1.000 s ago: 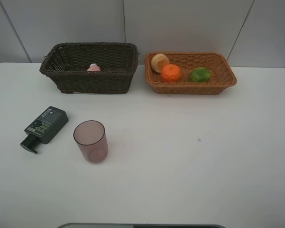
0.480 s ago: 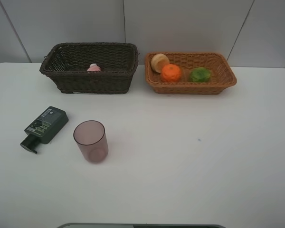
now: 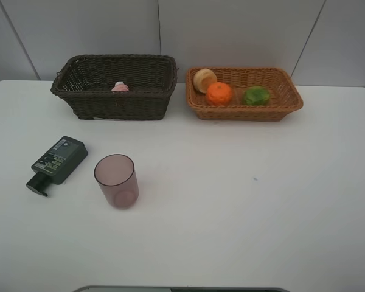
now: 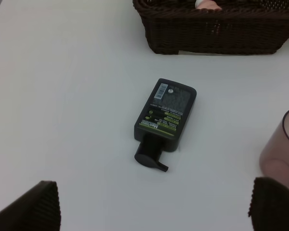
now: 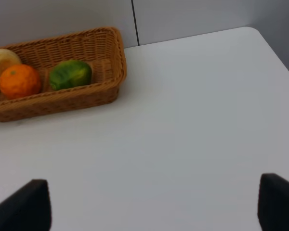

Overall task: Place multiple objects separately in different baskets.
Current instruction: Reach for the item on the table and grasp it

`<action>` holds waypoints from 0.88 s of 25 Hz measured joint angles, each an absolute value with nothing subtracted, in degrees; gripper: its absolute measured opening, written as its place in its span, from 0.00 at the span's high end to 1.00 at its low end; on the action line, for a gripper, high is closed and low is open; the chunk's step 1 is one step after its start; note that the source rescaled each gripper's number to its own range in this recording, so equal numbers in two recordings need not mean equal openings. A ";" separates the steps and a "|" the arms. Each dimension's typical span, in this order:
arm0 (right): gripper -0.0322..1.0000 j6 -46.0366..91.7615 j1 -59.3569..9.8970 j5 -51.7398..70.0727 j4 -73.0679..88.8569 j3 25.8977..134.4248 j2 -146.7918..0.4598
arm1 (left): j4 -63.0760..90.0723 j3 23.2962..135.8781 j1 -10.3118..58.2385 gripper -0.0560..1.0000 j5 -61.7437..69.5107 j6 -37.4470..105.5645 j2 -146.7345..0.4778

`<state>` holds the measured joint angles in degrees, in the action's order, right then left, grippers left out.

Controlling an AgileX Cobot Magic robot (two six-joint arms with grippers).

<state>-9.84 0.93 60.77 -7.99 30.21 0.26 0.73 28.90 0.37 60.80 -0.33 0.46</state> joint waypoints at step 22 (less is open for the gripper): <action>0.12 -9.84 0.93 60.77 -7.94 30.21 0.26 | 0.73 28.90 0.37 0.00 60.80 -0.33 0.46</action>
